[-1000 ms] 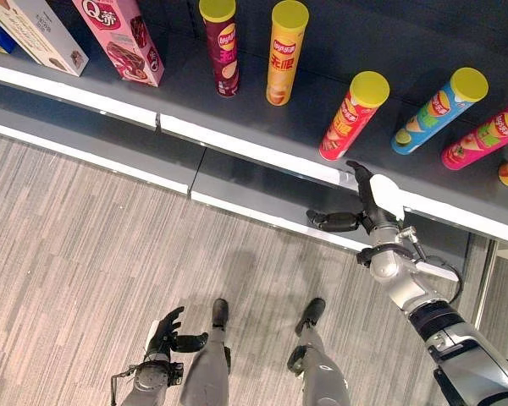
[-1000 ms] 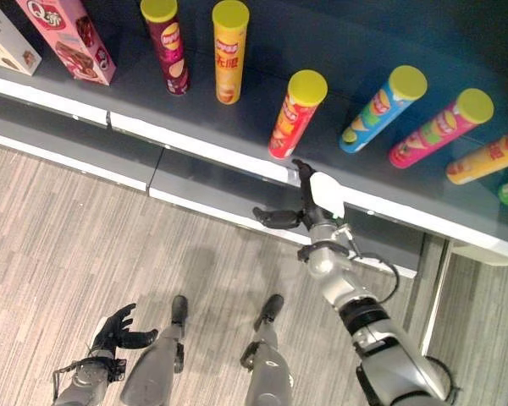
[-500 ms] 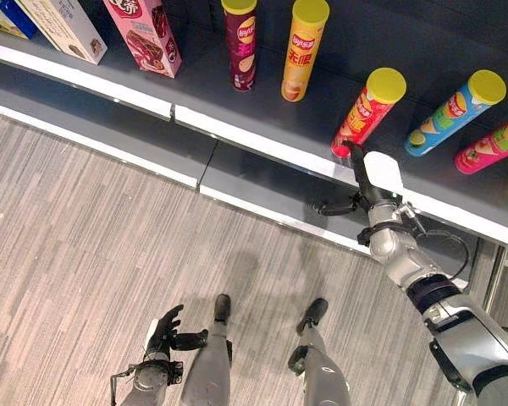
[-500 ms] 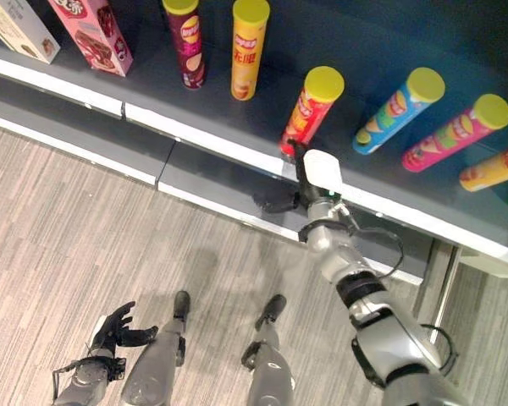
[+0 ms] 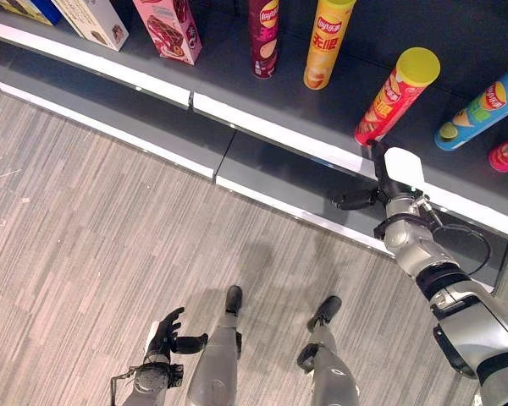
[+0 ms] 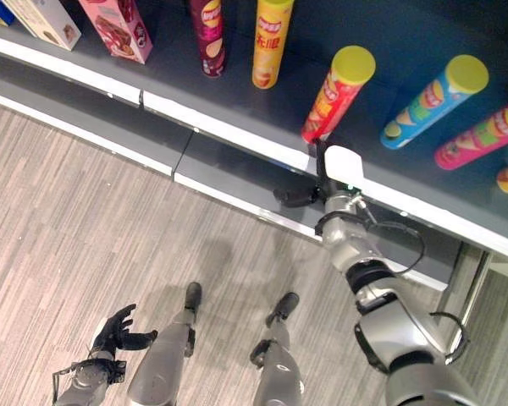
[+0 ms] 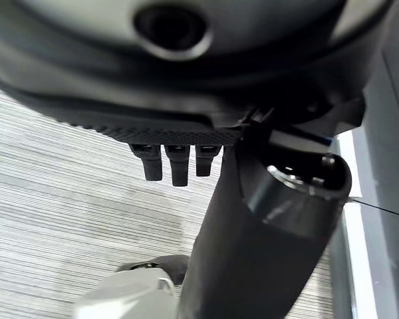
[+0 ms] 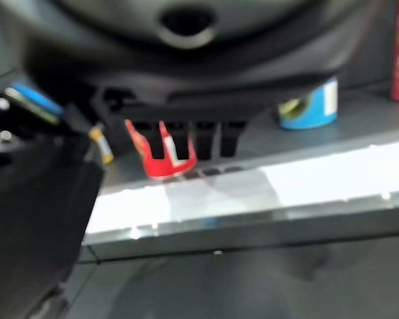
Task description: Put the goods on the table back onto the shelves and tidy them up.
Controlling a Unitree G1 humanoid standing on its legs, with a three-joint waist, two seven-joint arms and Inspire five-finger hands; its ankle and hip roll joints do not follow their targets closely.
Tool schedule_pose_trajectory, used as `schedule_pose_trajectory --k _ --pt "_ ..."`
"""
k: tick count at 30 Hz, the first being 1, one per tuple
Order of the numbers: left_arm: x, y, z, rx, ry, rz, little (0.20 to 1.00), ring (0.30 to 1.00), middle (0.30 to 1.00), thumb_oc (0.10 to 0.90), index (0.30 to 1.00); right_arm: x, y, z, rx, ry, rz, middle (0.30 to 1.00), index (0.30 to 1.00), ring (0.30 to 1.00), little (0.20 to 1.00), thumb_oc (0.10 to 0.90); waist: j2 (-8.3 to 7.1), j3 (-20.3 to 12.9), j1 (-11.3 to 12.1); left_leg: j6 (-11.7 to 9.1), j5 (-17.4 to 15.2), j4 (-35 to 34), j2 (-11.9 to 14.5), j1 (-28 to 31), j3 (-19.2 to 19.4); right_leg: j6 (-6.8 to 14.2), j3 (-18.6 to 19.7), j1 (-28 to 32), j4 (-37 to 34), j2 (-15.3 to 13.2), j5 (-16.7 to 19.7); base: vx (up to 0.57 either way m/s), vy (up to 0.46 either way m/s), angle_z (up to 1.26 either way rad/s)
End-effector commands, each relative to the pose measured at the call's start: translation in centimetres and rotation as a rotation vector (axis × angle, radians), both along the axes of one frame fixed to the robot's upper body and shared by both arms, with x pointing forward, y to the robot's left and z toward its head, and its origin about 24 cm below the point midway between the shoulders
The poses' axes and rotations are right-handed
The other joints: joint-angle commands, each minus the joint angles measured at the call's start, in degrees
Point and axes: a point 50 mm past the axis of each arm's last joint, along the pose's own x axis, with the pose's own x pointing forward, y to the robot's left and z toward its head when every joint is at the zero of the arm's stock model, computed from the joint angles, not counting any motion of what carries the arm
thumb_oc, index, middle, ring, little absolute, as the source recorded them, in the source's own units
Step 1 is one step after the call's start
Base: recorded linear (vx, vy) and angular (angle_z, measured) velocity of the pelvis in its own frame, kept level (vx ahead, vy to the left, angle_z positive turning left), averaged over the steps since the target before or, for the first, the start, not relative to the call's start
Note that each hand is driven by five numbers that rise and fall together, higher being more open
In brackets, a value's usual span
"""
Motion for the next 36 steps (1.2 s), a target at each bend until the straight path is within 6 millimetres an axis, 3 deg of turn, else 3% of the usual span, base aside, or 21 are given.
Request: schedule_pose_trajectory --k 1,36 --pt "-1.5 0.6 -0.1 0.020 0.008 -0.008 0.900 0.900 0.900 0.800 0.900 0.8 -0.7 7.2 -0.076 -0.235 -0.001 0.900 0.900 0.900 0.900 0.800 2.17 -0.91 1.83 0.15 3.30 -12.69 1.30 5.02 -7.12 7.48 2.62 4.21 11.01 -2.21 -11.86 0.00 0.000 0.00" --pt "-1.8 0.5 -0.3 0.011 0.013 -0.012 0.900 0.900 0.900 0.800 0.900 0.7 -3.7 11.4 -0.119 -0.301 -0.131 0.900 0.900 0.900 0.900 0.800 3.66 -0.23 3.23 0.33 3.61 -12.69 1.00 3.54 -8.61 7.16 2.54 2.26 12.92 -1.94 -12.85 0.00 -0.001 0.01"
